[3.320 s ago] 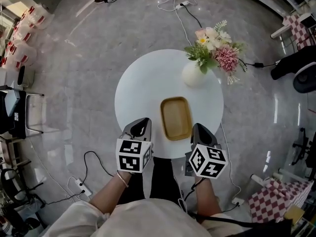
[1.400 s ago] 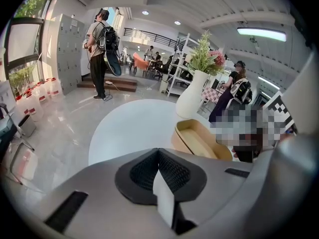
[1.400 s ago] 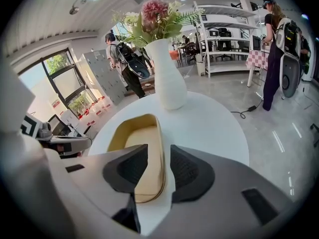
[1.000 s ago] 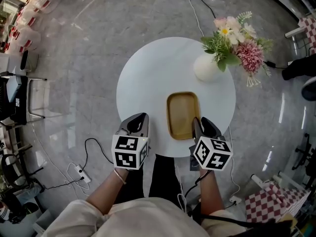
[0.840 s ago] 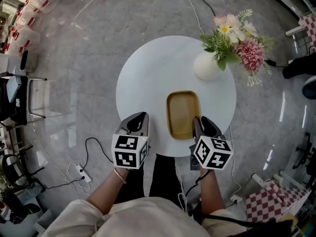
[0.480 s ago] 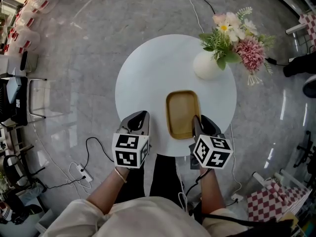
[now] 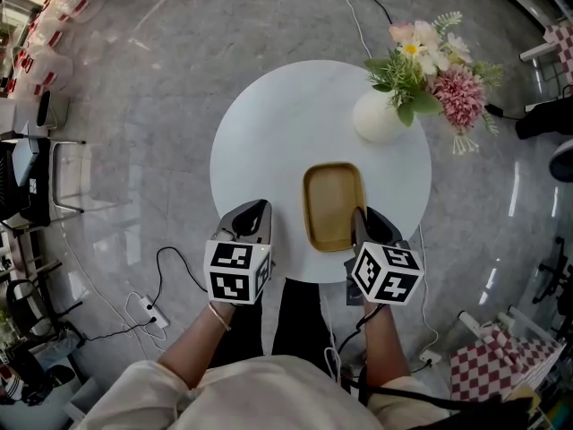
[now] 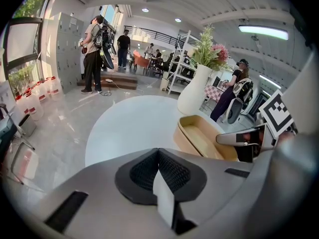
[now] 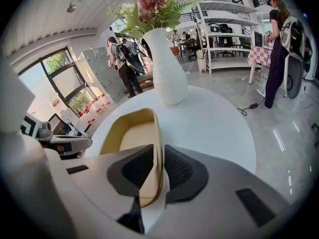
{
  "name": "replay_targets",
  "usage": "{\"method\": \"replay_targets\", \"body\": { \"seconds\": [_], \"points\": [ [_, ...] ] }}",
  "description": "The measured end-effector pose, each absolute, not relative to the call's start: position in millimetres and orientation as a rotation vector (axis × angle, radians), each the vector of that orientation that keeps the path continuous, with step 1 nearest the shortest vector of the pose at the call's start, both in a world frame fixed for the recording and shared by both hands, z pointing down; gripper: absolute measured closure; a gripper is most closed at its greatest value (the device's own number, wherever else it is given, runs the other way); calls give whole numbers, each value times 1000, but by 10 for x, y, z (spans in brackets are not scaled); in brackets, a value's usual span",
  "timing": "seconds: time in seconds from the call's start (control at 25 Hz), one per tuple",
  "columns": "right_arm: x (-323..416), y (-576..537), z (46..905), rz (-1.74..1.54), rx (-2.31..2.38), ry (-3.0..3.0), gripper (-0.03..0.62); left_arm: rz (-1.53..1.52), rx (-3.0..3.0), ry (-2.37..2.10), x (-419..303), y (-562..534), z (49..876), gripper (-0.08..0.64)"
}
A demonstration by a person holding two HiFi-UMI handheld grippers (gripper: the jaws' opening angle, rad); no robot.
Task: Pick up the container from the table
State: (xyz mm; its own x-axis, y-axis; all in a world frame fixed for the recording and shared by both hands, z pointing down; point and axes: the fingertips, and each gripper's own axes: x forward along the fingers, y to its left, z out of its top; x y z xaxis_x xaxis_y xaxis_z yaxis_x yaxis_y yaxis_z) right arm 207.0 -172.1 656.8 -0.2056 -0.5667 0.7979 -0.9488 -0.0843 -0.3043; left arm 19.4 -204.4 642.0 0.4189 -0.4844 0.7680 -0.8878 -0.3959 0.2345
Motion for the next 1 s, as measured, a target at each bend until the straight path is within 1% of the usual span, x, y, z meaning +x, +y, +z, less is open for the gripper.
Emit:
{"method": "replay_targets", "body": {
  "seconds": [0.64,1.0],
  "points": [
    [2067,-1732,6562,1190,1657,-1745,546,814,2029,-1149,145,-2038,6434,543],
    [2057,-1734,6427,1191,1702,-1745,548,801,2067,-1137,153,-2102,6297,543]
  ]
}}
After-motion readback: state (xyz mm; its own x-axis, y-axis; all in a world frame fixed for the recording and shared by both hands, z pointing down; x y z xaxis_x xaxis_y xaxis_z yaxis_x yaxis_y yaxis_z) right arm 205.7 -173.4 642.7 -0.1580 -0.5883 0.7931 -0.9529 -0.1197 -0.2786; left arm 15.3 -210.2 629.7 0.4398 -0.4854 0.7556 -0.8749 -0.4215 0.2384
